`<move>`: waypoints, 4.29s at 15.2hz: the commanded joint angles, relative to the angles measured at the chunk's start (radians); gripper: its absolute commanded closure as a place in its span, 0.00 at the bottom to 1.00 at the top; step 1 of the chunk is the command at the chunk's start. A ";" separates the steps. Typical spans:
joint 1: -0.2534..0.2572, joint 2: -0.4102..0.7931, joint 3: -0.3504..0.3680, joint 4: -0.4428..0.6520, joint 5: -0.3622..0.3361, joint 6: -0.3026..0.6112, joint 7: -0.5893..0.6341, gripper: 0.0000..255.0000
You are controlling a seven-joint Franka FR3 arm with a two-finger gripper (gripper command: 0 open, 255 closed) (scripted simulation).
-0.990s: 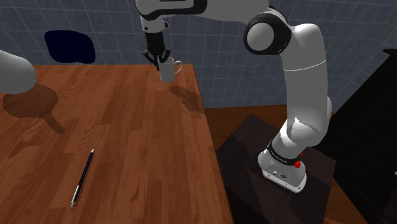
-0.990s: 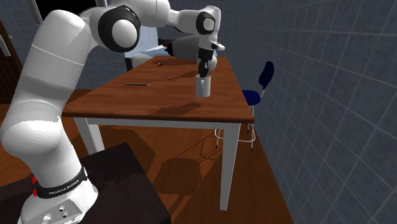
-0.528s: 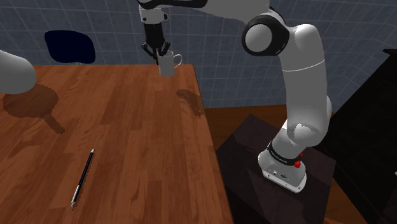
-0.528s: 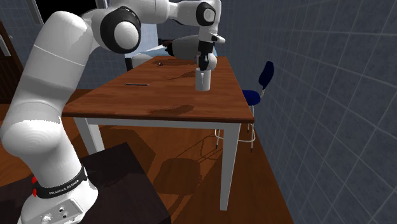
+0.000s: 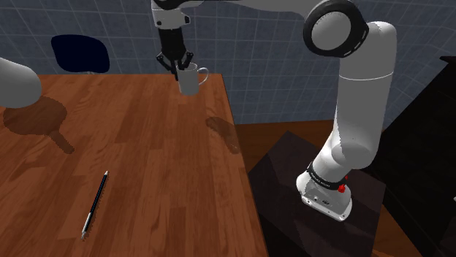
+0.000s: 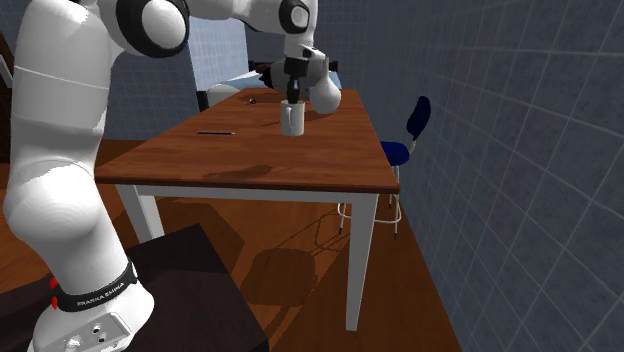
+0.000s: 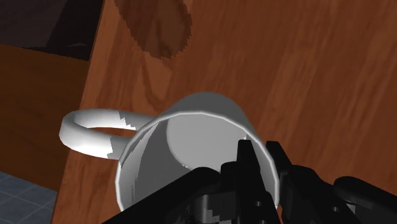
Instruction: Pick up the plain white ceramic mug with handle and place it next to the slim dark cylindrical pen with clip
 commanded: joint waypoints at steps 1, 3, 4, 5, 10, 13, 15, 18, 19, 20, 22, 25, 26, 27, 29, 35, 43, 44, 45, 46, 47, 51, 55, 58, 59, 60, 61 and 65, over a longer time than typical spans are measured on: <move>0.020 -0.047 0.014 -0.065 0.010 0.020 0.036 1.00; 0.039 -0.087 0.028 -0.113 0.019 0.033 0.070 1.00; 0.049 -0.105 0.035 -0.134 0.024 0.038 0.087 1.00; 0.059 -0.122 0.043 -0.153 0.028 0.042 0.104 1.00; 0.111 -0.193 0.082 -0.228 0.051 0.057 0.196 1.00; 0.144 -0.224 0.109 -0.256 0.062 0.062 0.255 1.00; 0.167 -0.239 0.127 -0.268 0.069 0.064 0.296 1.00; 0.202 -0.256 0.155 -0.276 0.078 0.064 0.359 1.00; 0.214 -0.259 0.165 -0.276 0.080 0.064 0.381 1.00; 0.227 -0.261 0.174 -0.275 0.081 0.063 0.403 1.00; 0.252 -0.263 0.194 -0.269 0.083 0.062 0.448 1.00; 0.292 -0.257 0.224 -0.251 0.083 0.058 0.518 1.00; 0.305 -0.253 0.234 -0.242 0.081 0.056 0.542 1.00; 0.319 -0.247 0.244 -0.232 0.079 0.054 0.566 1.00; 0.349 -0.233 0.264 -0.208 0.073 0.049 0.616 1.00; 0.451 -0.160 0.319 -0.099 0.035 0.024 0.771 1.00; 0.544 -0.085 0.351 -0.043 -0.008 0.049 0.886 1.00; 0.541 -0.088 0.351 -0.061 -0.006 0.063 0.884 1.00; 0.539 -0.091 0.350 -0.078 -0.005 0.078 0.881 1.00; 0.537 -0.094 0.350 -0.095 -0.003 0.092 0.879 1.00; 0.535 -0.096 0.350 -0.112 -0.002 0.107 0.877 1.00; 0.529 -0.102 0.348 -0.173 0.001 0.162 0.869 1.00; 0.525 -0.103 0.347 -0.228 0.003 0.216 0.862 1.00; 0.524 -0.101 0.345 -0.266 0.002 0.255 0.858 1.00; 0.523 -0.100 0.345 -0.278 0.001 0.268 0.857 1.00; 0.523 -0.098 0.344 -0.290 0.001 0.281 0.856 1.00; 0.523 -0.097 0.344 -0.301 0.000 0.293 0.855 1.00; 0.523 -0.087 0.341 -0.344 -0.004 0.344 0.852 1.00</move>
